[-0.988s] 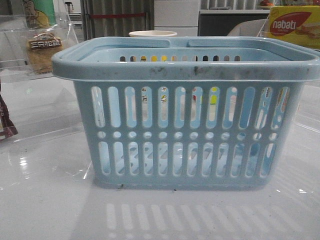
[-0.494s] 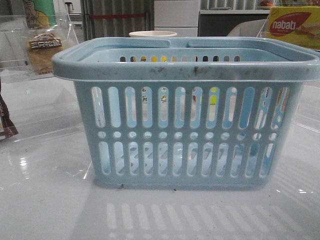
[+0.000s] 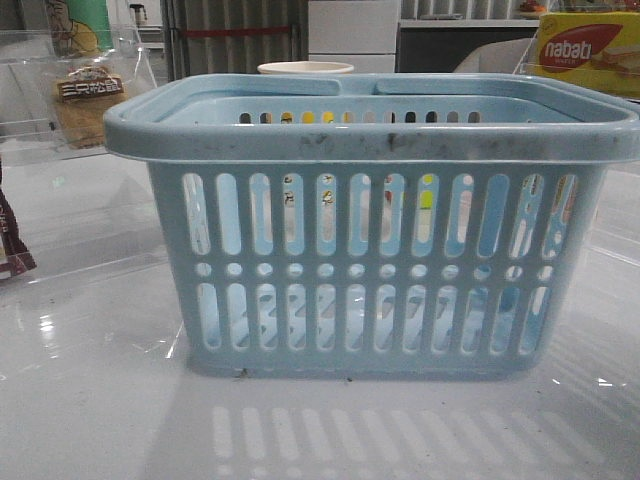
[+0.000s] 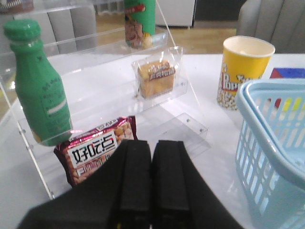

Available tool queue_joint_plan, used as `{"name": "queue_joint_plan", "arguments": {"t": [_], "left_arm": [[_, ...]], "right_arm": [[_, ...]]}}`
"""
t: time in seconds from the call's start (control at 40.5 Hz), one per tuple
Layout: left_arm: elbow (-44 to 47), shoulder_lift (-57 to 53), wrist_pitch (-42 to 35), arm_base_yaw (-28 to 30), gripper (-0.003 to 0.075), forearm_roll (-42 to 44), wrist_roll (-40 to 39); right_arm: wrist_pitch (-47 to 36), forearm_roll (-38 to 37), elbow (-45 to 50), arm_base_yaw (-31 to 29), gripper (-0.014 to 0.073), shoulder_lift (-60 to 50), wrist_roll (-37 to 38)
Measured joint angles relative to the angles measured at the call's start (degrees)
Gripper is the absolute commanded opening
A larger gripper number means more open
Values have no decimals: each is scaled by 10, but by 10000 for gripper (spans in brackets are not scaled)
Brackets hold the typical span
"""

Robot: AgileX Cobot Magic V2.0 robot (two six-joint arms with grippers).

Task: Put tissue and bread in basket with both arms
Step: 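Grasp the small black-and-white tissue pack with the right gripper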

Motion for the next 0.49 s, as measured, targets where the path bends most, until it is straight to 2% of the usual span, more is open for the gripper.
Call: {"name": "queue_joint_plan", "arguments": {"t": [0.123,0.173,0.222,0.37,0.444,0.494], "left_arm": [[8,27,13,0,97,-1,0],[8,37,18,0,127,-1,0],[8,45,21,0,198,-1,0],[8,65,25,0,494,-1,0],[8,69,25,0,542,-1,0],[8,70,25,0,540,-1,0]], "right_arm": [[23,0,0,0,32,33,0],[32,0,0,0,55,43,0],[37,0,0,0,110,54,0],[41,0,0,0,451,84,0],[41,-1,0,0,536,100,0],[38,-6,0,0,542,110,0]]}}
